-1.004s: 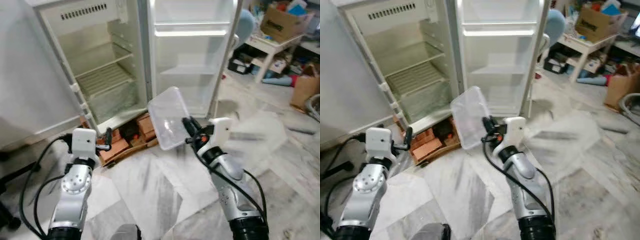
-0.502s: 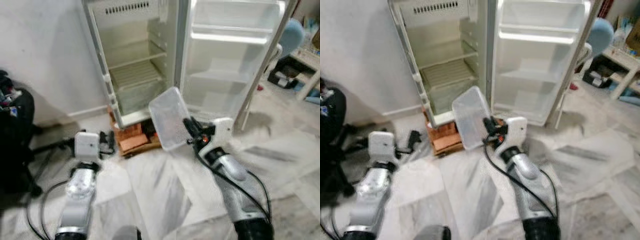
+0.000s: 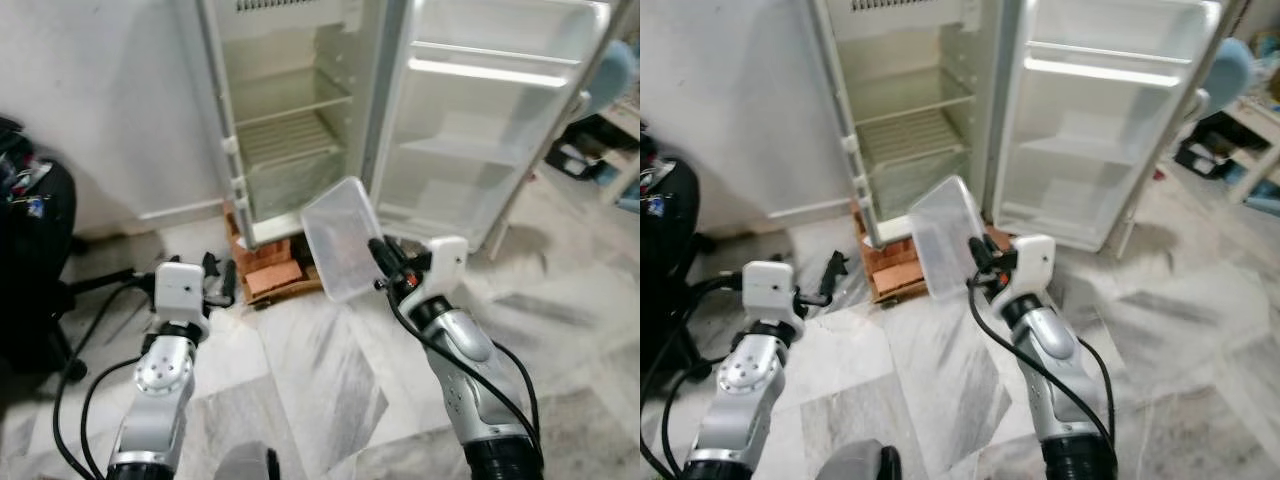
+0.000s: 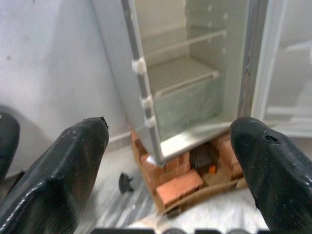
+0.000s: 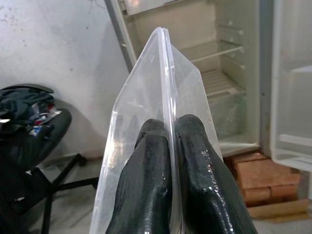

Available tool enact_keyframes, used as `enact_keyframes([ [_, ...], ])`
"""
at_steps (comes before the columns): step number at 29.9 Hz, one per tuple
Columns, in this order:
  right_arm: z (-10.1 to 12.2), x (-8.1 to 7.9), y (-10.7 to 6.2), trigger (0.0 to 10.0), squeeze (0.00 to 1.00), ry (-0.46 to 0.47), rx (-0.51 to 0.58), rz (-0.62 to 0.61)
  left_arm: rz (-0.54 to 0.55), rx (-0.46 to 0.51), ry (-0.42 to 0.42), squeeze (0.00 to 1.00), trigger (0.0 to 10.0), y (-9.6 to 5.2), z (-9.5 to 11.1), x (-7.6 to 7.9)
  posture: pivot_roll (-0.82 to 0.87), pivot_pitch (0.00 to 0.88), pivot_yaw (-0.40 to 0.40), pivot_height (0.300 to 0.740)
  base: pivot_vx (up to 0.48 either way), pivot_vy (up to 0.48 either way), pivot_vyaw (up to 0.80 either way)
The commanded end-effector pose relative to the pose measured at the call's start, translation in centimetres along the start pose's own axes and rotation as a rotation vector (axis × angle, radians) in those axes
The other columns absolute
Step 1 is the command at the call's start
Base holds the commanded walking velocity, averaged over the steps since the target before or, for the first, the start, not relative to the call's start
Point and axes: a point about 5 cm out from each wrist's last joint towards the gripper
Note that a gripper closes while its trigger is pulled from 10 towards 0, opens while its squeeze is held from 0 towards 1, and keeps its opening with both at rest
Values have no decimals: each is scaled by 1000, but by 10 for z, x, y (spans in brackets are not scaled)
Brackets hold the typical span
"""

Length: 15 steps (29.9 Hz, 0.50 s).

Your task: Restocking fridge

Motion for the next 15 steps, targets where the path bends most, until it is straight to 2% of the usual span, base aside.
enact_keyframes([
  [1,3,2,-1,10000,0,-15,8,1,-2,-28,-12,0,10000,-2,-5,3,-42,33,1,740,0,439,0],
  [5,5,0,1,10000,0,-19,17,15,3,-34,-16,0,10000,-2,-6,2,-40,33,2,740,133,418,0],
  [8,6,0,2,10000,0,-20,22,10,3,-21,-9,0,10000,1,-3,1,-38,31,3,740,340,321,556],
  [11,6,5,1,10000,0,-50,29,-28,-1,-22,-3,0,10000,2,-4,2,-38,24,6,740,449,0,0],
  [13,12,18,-6,10000,0,-143,64,-99,8,-30,-6,0,10000,1,-6,1,-42,10,11,740,474,0,0],
  [15,14,27,-12,10000,0,-158,79,-151,18,-35,-6,0,10000,-2,-8,-2,-43,0,14,740,461,0,0],
])
Point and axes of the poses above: a point about 5 cm out from each wrist's last joint towards the gripper, its own y axis pointing out of the wrist towards the gripper, its own z axis along the axis of the wrist's last joint, x = y × z, and after that the axes turned 4 degrees about y, right-handed
